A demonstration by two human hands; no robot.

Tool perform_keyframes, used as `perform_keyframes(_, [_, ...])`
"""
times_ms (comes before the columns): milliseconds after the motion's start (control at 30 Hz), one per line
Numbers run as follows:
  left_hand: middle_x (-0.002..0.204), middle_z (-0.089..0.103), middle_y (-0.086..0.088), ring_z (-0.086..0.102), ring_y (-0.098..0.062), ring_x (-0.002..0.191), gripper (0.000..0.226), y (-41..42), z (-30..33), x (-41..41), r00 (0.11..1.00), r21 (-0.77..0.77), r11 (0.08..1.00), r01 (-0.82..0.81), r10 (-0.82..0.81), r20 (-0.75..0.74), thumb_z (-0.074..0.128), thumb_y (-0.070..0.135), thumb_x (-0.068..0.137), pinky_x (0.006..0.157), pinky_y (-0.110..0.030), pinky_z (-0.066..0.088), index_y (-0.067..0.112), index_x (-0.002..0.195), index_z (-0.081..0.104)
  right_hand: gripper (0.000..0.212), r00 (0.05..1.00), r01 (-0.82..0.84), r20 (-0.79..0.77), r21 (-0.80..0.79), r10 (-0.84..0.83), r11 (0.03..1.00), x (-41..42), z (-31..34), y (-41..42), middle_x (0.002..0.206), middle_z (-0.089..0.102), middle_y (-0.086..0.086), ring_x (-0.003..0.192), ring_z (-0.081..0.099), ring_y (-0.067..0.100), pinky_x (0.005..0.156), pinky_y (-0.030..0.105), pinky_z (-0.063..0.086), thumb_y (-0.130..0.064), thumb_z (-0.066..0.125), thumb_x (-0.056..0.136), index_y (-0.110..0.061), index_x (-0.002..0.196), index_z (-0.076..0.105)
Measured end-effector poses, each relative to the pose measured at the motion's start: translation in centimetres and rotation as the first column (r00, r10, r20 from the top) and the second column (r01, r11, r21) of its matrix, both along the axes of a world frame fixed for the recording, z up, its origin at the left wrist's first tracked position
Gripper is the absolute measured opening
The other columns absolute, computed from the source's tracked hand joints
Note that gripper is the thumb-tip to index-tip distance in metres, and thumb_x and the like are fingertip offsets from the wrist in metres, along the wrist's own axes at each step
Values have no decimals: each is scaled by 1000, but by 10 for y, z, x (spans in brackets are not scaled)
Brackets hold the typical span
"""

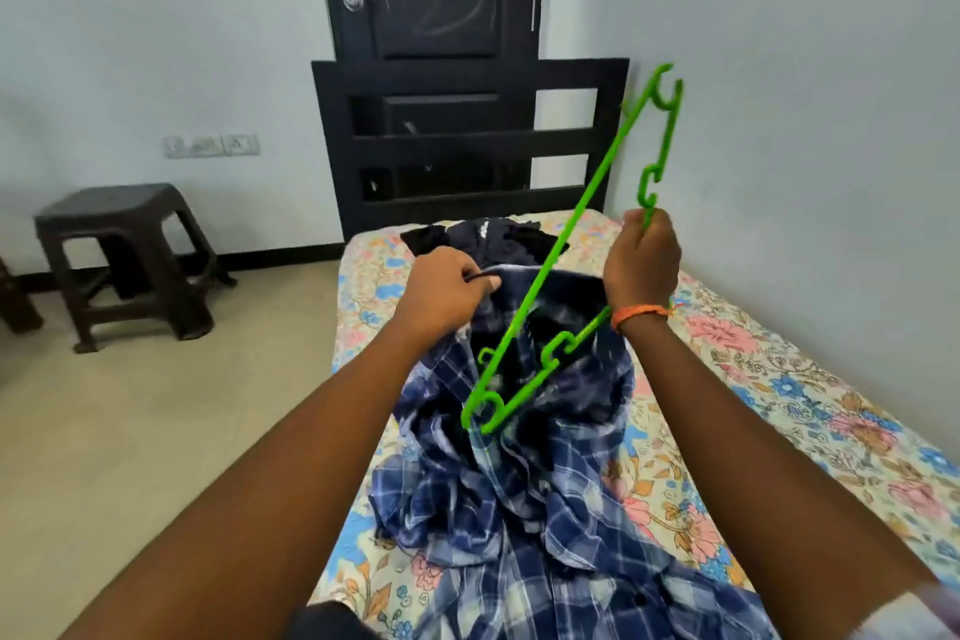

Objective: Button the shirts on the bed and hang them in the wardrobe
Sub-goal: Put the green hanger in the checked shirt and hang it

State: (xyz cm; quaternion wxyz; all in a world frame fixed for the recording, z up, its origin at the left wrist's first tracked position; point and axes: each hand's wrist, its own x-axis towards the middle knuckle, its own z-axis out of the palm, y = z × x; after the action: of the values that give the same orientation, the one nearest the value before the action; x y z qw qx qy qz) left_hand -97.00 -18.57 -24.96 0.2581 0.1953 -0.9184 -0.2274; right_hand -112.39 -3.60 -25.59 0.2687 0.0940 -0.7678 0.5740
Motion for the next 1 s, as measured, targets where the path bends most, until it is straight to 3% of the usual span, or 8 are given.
perform_keyframes(100, [49, 51, 7, 44, -1, 48, 31, 7, 25, 13, 979, 9, 990, 143, -143, 146, 72, 27, 87, 53, -23, 32, 18, 59, 62, 28, 995, 57, -65, -206, -72, 977, 5, 14, -4, 102, 70, 16, 93, 62, 38, 63, 30, 23, -17, 37, 102, -6, 110, 61])
perform_keyframes(167, [51, 53, 7, 45, -1, 49, 25, 10, 41, 22, 958, -29, 984, 174, -163, 235, 72, 28, 87, 55, -26, 34, 18, 64, 68, 27, 981, 55, -165, -286, -106, 957, 8, 21, -7, 97, 71, 16, 85, 64, 37, 60, 28, 22, -12, 38, 100, -3, 109, 62])
perform_keyframes(267, [55, 53, 2, 45, -5, 52, 26, 9, 56, 34, 951, -82, 984, 158, -129, 280, 71, 35, 87, 52, -20, 33, 16, 69, 68, 28, 961, 68, -246, -231, -126, 971, 10, 24, -11, 95, 72, 15, 81, 65, 39, 58, 29, 24, -15, 38, 101, -2, 110, 61])
perform_keyframes(433, [59, 56, -6, 46, -10, 54, 31, 9, 66, 43, 980, -26, 993, 117, -111, 167, 72, 33, 86, 54, -22, 36, 4, 74, 72, 32, 932, 62, -354, -55, -77, 997, 15, 12, -19, 85, 70, 19, 74, 64, 42, 53, 35, 35, -21, 37, 101, -3, 112, 61])
perform_keyframes(633, [75, 63, -20, 53, -21, 67, 37, 7, 63, 47, 960, 5, 996, 84, -82, 267, 71, 35, 87, 62, -29, 38, -1, 81, 71, 29, 956, 103, -244, -231, -160, 968, 3, 24, -6, 97, 72, 17, 85, 66, 40, 60, 32, 30, -15, 35, 101, -3, 110, 59])
perform_keyframes(767, [79, 66, -27, 55, -20, 64, 37, 8, 60, 46, 992, 232, 971, 49, -74, 103, 71, 32, 87, 63, -32, 43, -5, 84, 71, 37, 927, 131, -349, -46, -139, 990, 5, 10, -8, 82, 71, 20, 70, 66, 43, 54, 39, 44, -23, 32, 99, -2, 114, 60])
perform_keyframes(867, [75, 69, -20, 59, -21, 63, 36, 7, 69, 39, 994, 413, 911, 6, 40, -102, 75, 32, 82, 65, -33, 48, -4, 80, 71, 20, 876, 61, -481, 164, 26, 985, 26, -13, -17, 57, 59, 12, 43, 54, 32, 42, 29, 35, -15, 44, 98, -9, 113, 56])
perform_keyframes(1000, [63, 57, -13, 49, -19, 62, 33, -2, 81, 33, 964, 525, 851, -10, 149, -222, 74, 25, 78, 61, -33, 38, -2, 63, 62, 15, 787, 1, -570, 385, 237, 923, 48, -41, -24, 56, 58, 9, 36, 49, 31, 37, 27, 30, -18, 50, 98, -18, 113, 51])
